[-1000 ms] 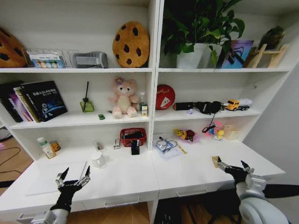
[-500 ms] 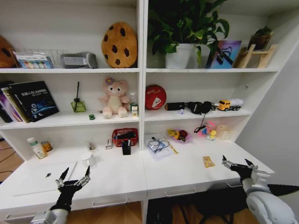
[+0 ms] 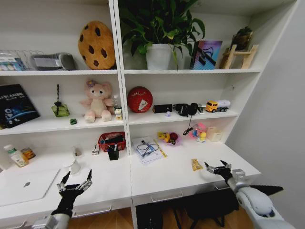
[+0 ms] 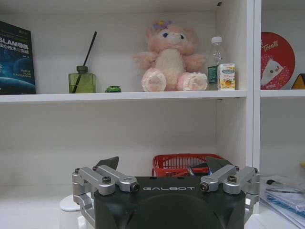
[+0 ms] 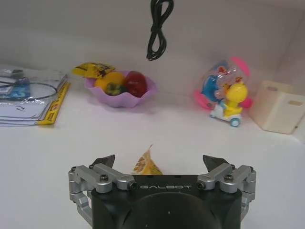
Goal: Organize the objects on the table.
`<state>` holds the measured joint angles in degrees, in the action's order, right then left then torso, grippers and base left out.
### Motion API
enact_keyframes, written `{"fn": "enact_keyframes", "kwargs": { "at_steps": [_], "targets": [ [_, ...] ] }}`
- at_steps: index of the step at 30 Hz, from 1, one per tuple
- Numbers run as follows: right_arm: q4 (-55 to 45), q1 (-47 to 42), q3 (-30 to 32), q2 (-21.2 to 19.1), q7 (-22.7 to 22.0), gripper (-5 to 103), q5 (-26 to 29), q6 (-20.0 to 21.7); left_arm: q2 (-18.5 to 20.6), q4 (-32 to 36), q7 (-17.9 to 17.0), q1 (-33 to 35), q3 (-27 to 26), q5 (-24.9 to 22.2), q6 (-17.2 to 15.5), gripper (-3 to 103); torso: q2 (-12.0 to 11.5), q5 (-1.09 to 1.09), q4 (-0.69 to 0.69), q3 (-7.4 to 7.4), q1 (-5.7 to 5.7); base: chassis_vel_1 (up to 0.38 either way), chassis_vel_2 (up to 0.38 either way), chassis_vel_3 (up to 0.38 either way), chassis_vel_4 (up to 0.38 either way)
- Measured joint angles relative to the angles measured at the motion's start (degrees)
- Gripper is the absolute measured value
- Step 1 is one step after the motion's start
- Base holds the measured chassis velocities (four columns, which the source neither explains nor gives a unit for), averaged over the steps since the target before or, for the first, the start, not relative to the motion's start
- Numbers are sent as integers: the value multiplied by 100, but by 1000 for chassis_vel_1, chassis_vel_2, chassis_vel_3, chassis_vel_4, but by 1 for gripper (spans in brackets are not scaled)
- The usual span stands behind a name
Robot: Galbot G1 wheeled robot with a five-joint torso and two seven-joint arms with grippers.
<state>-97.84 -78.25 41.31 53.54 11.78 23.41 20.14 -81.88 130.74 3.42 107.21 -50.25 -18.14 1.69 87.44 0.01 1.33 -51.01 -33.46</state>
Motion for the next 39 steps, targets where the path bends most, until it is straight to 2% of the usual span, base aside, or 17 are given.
{"fn": "enact_keyframes", "kwargs": {
  "at_steps": [4,6,10,12,13,16,18,19,20,22,23,25,27,28,30,32,39],
  "targets": [
    [518,383,-255,57,58,103,12,-108,0,0,-1,0,0,0,0,100,0,-1,4,0,0,18,22,-7,-10],
    [622,486,-295,87,34,100,12,-108,0,0,-1,0,0,0,0,100,0,-3,5,0,0,0,0,0,0],
    [925,783,-398,168,-59,85,-44,-174,0,0,-1,0,2,0,0,100,0,-1,4,0,0,0,0,0,0],
    [946,810,-409,176,-73,85,-45,-175,0,0,-1,0,2,0,0,100,0,-1,4,0,0,0,0,0,0],
    [976,846,-428,192,-92,74,-45,-175,0,0,0,0,2,0,0,100,0,-1,2,0,0,0,0,0,0],
    [1047,847,-458,207,-87,58,-71,-203,0,0,-1,0,2,0,0,100,0,-1,4,0,0,0,0,0,0],
    [1070,849,-463,211,-82,58,-83,-219,0,0,-1,0,2,0,0,100,0,-1,4,0,0,0,0,0,0],
    [1100,863,-468,215,-68,47,-104,-242,0,0,0,0,2,0,0,100,0,-1,4,0,0,0,0,0,0],
    [1100,863,-468,215,-68,47,-104,-242,0,0,0,0,2,0,0,100,0,-1,4,0,0,0,0,0,0],
    [1137,894,-481,217,-42,36,-112,-266,0,0,0,0,2,0,0,100,0,-1,4,0,0,0,0,0,0],
    [1137,894,-481,217,-42,36,-112,-266,0,0,0,0,2,0,0,100,0,-1,4,0,0,0,0,0,0],
    [1160,934,-489,217,-32,26,-110,-268,0,0,0,0,2,0,0,100,0,-1,3,0,0,0,0,0,0],
    [1163,938,-490,217,-30,26,-110,-270,0,0,0,0,2,0,0,100,0,-1,3,0,0,0,0,0,0],
    [1163,940,-492,217,-21,14,-110,-319,0,0,0,0,2,0,0,100,0,-1,3,0,0,0,0,0,0],
    [1143,933,-492,218,-21,14,-113,-360,0,0,0,0,2,0,0,100,0,-1,4,0,0,0,0,0,0],
    [929,870,-477,222,-39,4,-75,-398,0,0,0,0,2,0,0,100,0,-1,4,0,0,0,0,0,0],
    [293,727,-402,218,-224,0,158,-297,0,0,1,0,2,0,0,100,0,0,3,1,0,0,0,0,0]
  ]
}}
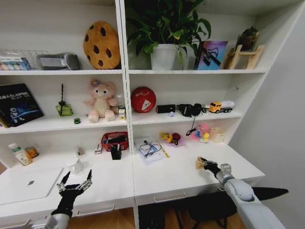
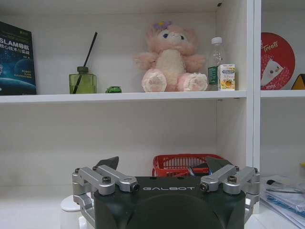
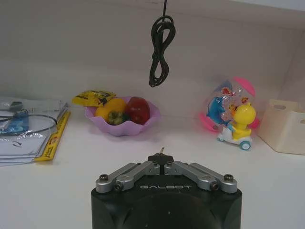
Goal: Organize the objects on the table.
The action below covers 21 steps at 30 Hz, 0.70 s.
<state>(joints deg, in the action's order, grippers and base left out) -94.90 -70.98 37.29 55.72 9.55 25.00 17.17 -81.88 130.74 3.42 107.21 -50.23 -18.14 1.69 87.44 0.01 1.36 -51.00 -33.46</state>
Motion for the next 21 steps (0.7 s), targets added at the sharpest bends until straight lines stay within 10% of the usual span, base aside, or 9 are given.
{"fn": "enact_keyframes", "kwargs": {
  "at_steps": [21],
  "targets": [
    [1009,1548,-1019,-118,245,0,-153,-553,0,0,2,0,0,0,0,100,0,-1,2,-1,0,0,0,0,0]
  ]
}}
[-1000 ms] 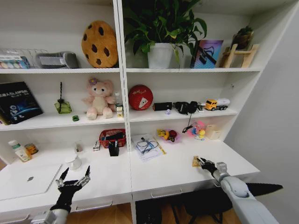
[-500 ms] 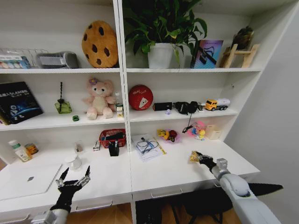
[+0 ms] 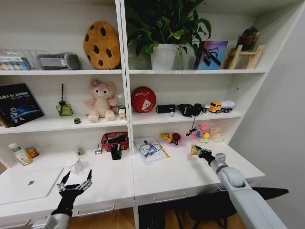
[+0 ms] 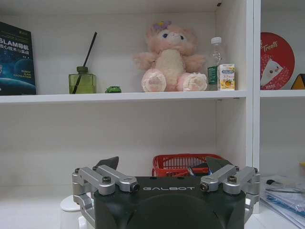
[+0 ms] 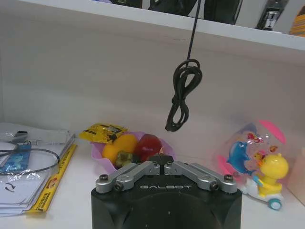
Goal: Organize the objects on the table.
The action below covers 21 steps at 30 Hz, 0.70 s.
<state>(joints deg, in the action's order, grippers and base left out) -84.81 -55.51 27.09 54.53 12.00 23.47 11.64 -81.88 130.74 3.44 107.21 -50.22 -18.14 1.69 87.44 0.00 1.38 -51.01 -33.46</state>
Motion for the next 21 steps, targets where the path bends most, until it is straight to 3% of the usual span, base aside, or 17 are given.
{"fn": "enact_keyframes", "kwargs": {
  "at_steps": [7,12,14,15,16,17,19,21],
  "targets": [
    [947,1371,-877,15,144,0,153,-54,0,0,0,0,0,0,0,100,0,3,-3,0,0,0,0,0,0],
    [2036,2364,-1473,307,240,0,124,-169,0,0,-1,0,0,0,0,100,0,0,0,-1,0,0,0,0,0],
    [2895,2943,-1741,687,312,0,-81,-336,0,0,-1,-1,0,0,0,100,-1,0,0,-1,-1,0,0,0,0],
    [2895,2943,-1741,687,312,0,-81,-336,0,0,-1,-1,0,0,0,100,-1,0,0,-1,-1,0,0,0,0],
    [3415,3326,-1886,984,332,0,-203,-447,0,0,-1,-1,0,0,0,100,-1,0,0,-1,-1,0,0,0,0],
    [3415,3326,-1886,984,332,0,-203,-447,0,0,-1,-1,0,0,0,100,-1,0,0,-1,-1,0,0,0,0],
    [4347,4034,-1938,1549,351,0,-589,-717,0,0,-3,0,0,0,0,100,-1,2,-5,-1,-1,0,0,0,0],
    [4604,4213,-1904,1697,352,0,-734,-802,0,0,-2,0,0,0,0,100,-1,3,-6,-1,-1,0,0,0,0]
  ]
}}
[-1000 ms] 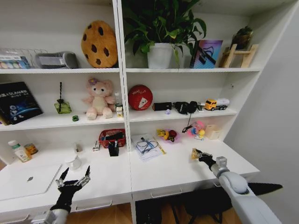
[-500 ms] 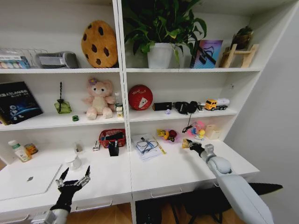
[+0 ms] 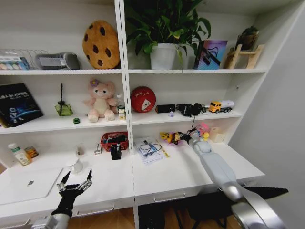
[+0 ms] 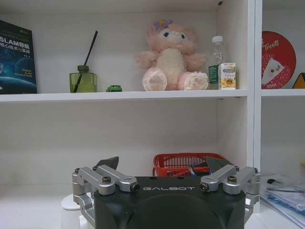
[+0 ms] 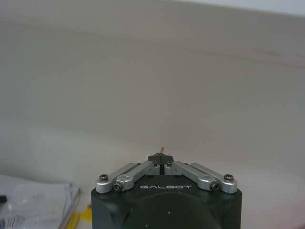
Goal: Organize the objects on the table.
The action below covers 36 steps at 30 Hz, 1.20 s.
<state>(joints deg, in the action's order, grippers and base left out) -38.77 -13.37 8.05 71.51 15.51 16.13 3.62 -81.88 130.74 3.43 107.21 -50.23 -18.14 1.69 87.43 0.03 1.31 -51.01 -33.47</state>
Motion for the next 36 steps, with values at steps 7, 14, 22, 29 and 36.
{"fn": "enact_keyframes", "kwargs": {
  "at_steps": [7,14,22,29,36],
  "targets": [
    [989,440,595,435,-571,17,-999,-179,0,0,-1,0,0,0,0,100,1,-2,6,1,1,0,0,0,0],
    [427,-37,638,243,-601,44,-879,-65,0,0,0,0,0,0,0,100,1,-3,5,1,1,0,0,0,0],
    [-1836,-1663,391,-436,-1345,71,664,781,0,0,-1,0,-1,0,0,100,0,-9,5,0,1,0,0,0,0],
    [-4909,-3847,894,-1369,-2764,97,1557,1573,0,1,-1,0,0,0,0,100,1,-7,8,2,2,0,0,0,0],
    [-7371,-5594,1897,-1724,-3450,100,1715,1824,0,0,-1,0,0,0,0,100,2,-3,6,2,3,0,0,0,0]
  ]
}}
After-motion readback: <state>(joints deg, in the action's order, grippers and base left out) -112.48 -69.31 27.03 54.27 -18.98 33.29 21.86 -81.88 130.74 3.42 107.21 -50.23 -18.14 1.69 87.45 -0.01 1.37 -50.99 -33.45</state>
